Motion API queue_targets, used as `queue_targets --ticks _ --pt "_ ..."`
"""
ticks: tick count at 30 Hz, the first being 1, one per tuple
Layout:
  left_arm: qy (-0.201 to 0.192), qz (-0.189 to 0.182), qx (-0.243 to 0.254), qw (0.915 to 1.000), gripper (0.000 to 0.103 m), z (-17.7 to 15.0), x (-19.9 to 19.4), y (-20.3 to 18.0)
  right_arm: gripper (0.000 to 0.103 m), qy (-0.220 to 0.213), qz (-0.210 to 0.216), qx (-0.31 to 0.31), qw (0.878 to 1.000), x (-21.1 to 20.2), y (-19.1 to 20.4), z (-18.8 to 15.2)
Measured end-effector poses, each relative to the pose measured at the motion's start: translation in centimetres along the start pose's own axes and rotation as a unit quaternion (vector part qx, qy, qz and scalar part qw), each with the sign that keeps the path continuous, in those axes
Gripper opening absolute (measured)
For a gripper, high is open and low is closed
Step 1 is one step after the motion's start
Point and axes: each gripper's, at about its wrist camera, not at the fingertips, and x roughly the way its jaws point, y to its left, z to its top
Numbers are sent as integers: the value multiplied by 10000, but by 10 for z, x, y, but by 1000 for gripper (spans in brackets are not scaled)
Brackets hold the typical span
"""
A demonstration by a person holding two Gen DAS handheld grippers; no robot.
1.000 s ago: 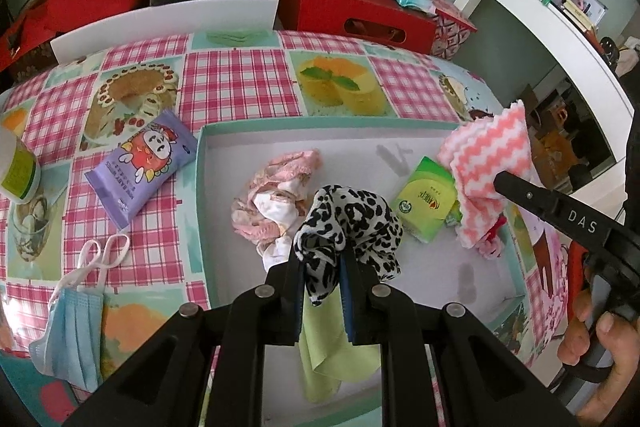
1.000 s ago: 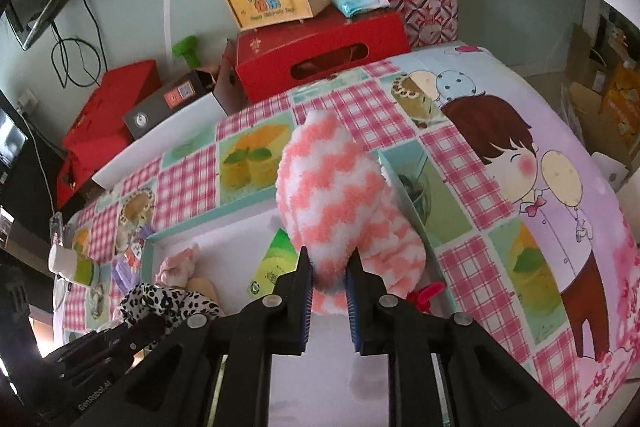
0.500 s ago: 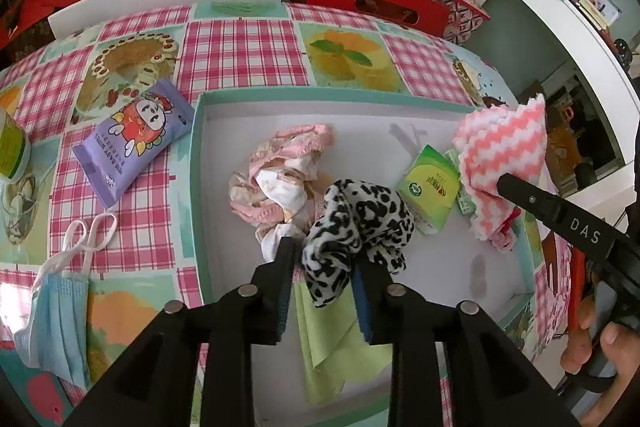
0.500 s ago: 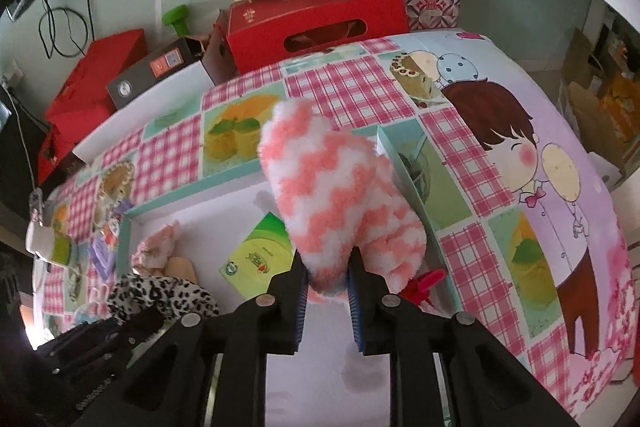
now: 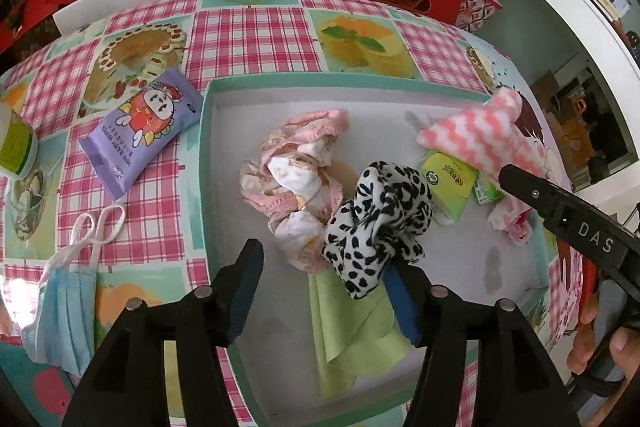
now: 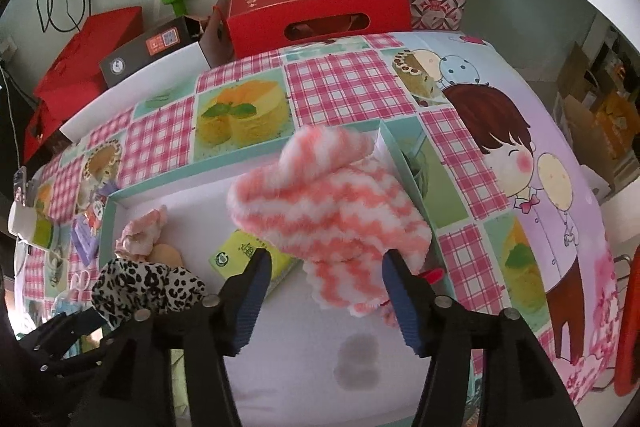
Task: Organize soft objects
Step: 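Lower the scrunchie into the tray and open the left gripper while the right gripper releases the zigzag towel, then move both grippers back from the tray toward the remaining items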
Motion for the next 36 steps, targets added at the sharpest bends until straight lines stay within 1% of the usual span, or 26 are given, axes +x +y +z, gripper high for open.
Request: queue_targets --ticks 2,4,5,9,12,18,24,33,35,36 --pt "-24 -1 28 10000 65 0 -3 -1 69 23 -39 -22 10000 1 1 0" --pt "-59 3 82 9999 72 0 -8 -2 71 46 -91 -61 9999 1 3 0" --pt "-80 15 106 9999 73 0 -10 -4 72 51 -108 -76 9999 2 3 0" --pt "-164 17 196 9997 73 1 -17 -6 79 53 -211 -135 9997 2 4 1" --pt "-231 16 231 9995 73 1 -23 -8 82 51 -257 -141 9996 2 4 1" --pt "-506 -24 254 9984 73 4 -44 -9 83 -4 -333 -85 9994 -3 1 3" --pt "-767 60 6 9970 74 8 -61 8 83 -1 -323 20 9995 -5 -4 4" --pt "-793 285 -444 9955 75 13 -57 37 83 33 -346 1 9994 -4 0 4" --pt "-757 350 -522 9951 77 14 -53 42 83 61 -337 -52 9994 -3 4 4" --pt "-729 366 -557 9951 82 14 -51 44 83 65 -322 -89 9994 -3 6 4"
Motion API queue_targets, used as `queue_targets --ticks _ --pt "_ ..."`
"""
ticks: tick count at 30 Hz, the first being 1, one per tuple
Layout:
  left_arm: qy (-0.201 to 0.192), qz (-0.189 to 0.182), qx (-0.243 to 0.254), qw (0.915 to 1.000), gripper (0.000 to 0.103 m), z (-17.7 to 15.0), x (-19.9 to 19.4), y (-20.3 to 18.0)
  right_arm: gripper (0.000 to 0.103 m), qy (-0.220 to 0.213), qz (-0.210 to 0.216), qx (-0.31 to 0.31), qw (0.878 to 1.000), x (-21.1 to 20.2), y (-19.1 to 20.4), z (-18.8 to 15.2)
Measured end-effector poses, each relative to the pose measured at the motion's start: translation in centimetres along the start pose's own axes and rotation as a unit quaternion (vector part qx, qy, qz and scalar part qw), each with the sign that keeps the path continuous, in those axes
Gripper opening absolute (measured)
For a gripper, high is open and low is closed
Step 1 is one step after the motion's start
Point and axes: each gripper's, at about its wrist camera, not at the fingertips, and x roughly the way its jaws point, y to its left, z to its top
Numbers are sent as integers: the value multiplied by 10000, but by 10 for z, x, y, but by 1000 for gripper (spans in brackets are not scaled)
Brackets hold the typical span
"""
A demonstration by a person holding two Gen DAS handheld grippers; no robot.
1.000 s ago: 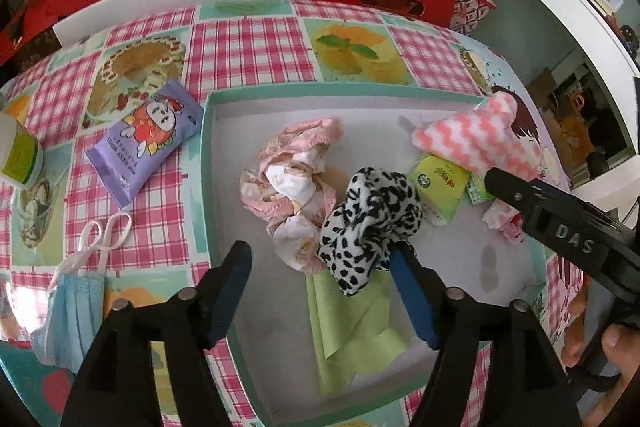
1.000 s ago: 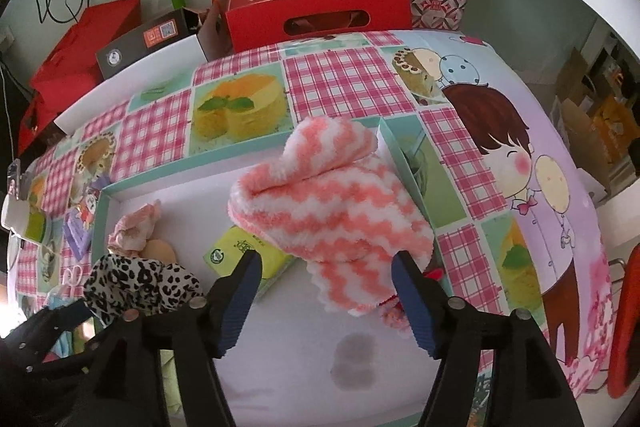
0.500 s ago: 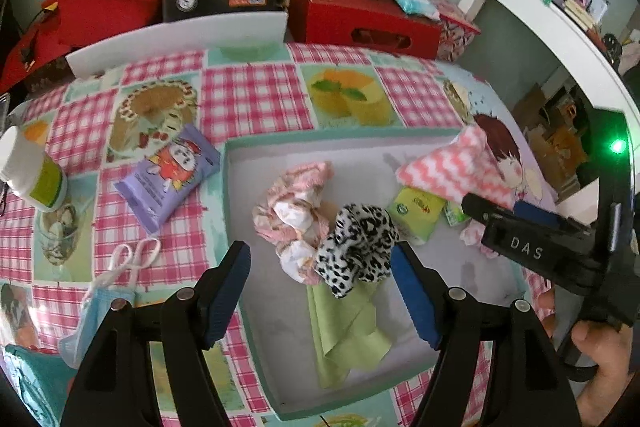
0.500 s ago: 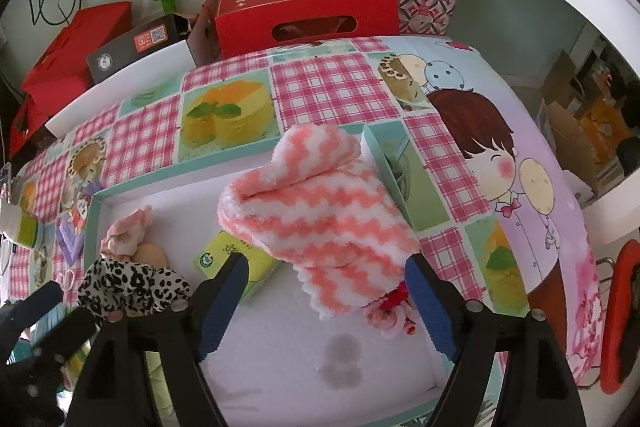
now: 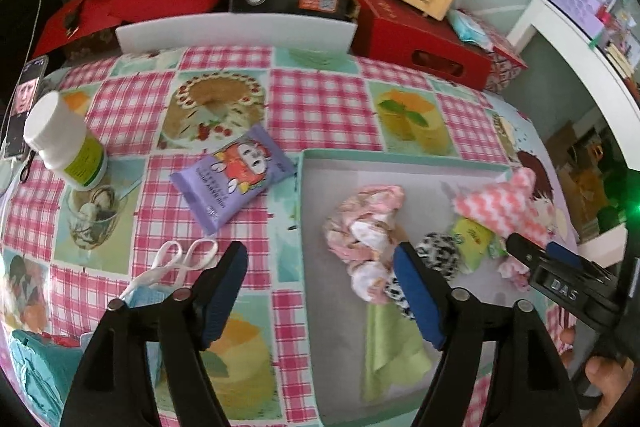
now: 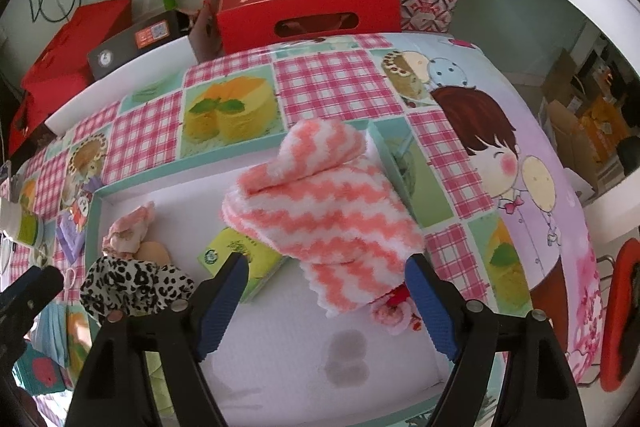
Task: Organize soft objects
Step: 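Move both grippers back from the tray toward the remaining items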
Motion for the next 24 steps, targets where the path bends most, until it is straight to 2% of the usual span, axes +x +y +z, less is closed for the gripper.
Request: queue_targets --ticks 1,8,10,11,12,13,24 --pt "24 15 -32 10000 84 0 2 2 83 0 27 -27 10000 0 2 0" --pt "30 129 -86 9999 85 -1 8 6 84 -10 61 -105 9999 -1 9 -1" --pt "5 138 -122 9998 90 -1 9 8 86 -19 48 -107 9999 -1 9 0" --pt "-9 145 -141 9998 92 0 9 8 91 -30 43 -105 9999 -1 8 0" --pt "-43 164 -175 9997 97 -1 9 9 101 -45 28 -84 10000 -2 7 0" --pt "-60 176 -191 9996 97 -1 10 9 103 -61 14 -49 10000 -2 6 0" --pt "-47 188 -140 9997 97 -1 12 9 103 -35 -16 -52 10000 -2 7 2"
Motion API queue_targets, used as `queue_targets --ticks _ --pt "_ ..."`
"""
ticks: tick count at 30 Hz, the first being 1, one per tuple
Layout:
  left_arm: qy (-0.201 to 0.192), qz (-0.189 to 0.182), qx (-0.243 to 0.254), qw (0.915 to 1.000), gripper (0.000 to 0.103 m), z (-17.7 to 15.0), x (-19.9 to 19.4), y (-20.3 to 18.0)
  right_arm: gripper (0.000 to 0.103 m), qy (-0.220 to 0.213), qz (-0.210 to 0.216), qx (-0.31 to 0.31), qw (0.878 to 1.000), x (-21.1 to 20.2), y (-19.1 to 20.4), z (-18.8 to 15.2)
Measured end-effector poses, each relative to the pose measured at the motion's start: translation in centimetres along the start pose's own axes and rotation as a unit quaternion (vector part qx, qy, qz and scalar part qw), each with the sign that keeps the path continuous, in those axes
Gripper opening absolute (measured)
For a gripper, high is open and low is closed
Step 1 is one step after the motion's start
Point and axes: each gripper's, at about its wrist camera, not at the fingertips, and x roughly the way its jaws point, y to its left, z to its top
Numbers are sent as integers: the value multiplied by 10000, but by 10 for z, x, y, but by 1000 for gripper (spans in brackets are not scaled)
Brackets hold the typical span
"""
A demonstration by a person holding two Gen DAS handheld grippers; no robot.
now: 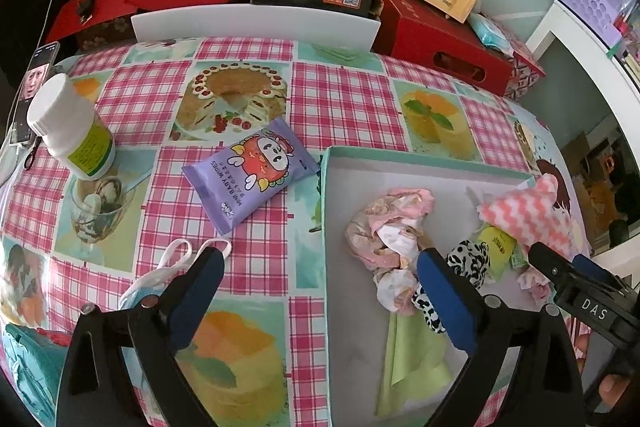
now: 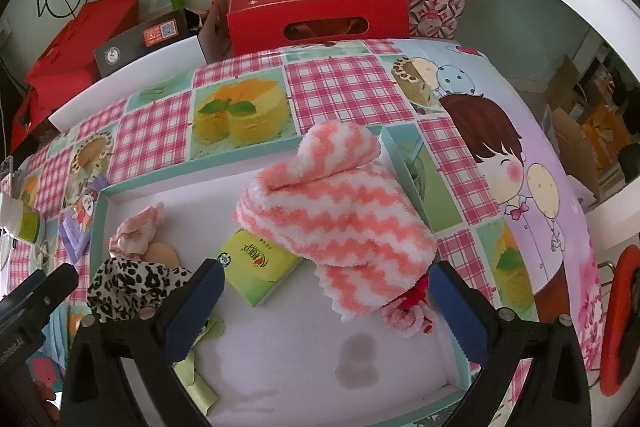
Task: Organize soft objects
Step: 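Move both grippers back from the tray toward the remaining items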
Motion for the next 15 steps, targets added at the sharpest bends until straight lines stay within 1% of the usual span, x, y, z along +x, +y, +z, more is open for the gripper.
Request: queue_targets --ticks 7,12,15 --pt "131 -18 127 9998 97 2 -3 1 103 -82 -6 17 10000 -6 2 0" --pt "101 161 58 9998 97 5 -8 16 103 -122 305 -149 9993 -12 20 1" --pt "77 266 -92 9996 97 8 -12 31 103 -90 379 -313 9988 -11 36 -1"
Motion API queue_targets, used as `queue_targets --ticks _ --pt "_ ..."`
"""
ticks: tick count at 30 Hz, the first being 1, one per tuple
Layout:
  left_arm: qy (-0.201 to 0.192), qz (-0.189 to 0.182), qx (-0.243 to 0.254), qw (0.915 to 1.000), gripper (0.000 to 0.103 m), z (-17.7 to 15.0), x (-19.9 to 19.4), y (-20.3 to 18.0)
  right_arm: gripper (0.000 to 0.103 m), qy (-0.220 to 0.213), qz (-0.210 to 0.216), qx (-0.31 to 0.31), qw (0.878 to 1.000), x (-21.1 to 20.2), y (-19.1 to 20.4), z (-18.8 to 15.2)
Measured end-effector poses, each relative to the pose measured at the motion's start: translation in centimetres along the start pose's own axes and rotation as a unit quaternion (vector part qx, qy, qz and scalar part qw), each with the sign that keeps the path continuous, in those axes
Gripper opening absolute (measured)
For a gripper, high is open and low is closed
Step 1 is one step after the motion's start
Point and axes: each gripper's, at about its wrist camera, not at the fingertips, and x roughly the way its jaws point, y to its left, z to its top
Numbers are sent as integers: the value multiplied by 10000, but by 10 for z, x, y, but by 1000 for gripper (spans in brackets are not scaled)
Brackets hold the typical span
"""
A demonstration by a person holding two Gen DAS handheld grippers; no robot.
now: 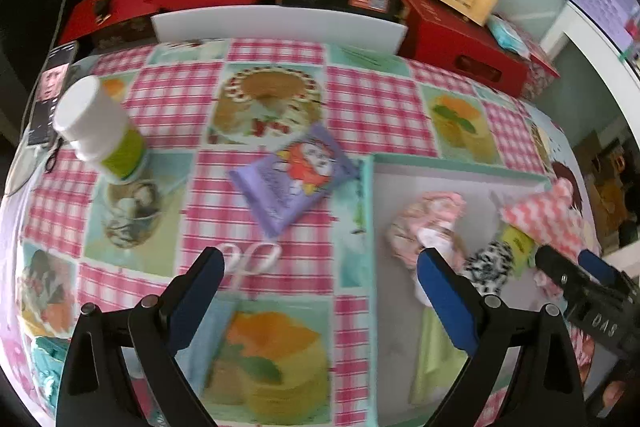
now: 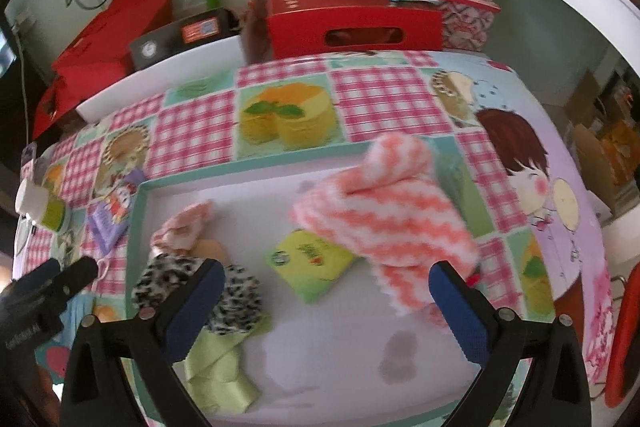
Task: Organize soft objects
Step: 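Move both grippers back from the tray toward the remaining items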
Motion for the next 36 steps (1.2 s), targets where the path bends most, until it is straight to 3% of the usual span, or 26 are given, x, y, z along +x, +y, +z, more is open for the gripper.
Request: queue_targets --ticks 7,15,26,36 --pt "34 144 -513 9986 97 5 -2 43 103 32 130 -506 9986 3 40 -3" --pt "52 440 -735 9963 97 4 -5 72 103 41 239 -885 9958 3 72 -7" --pt "405 672 -807 9936 97 -4 11 93 103 146 383 -1206 9919 12 102 -11" --pt "565 601 -557 9950 95 -11 18 90 103 210 453 -1487 9876 17 123 -18"
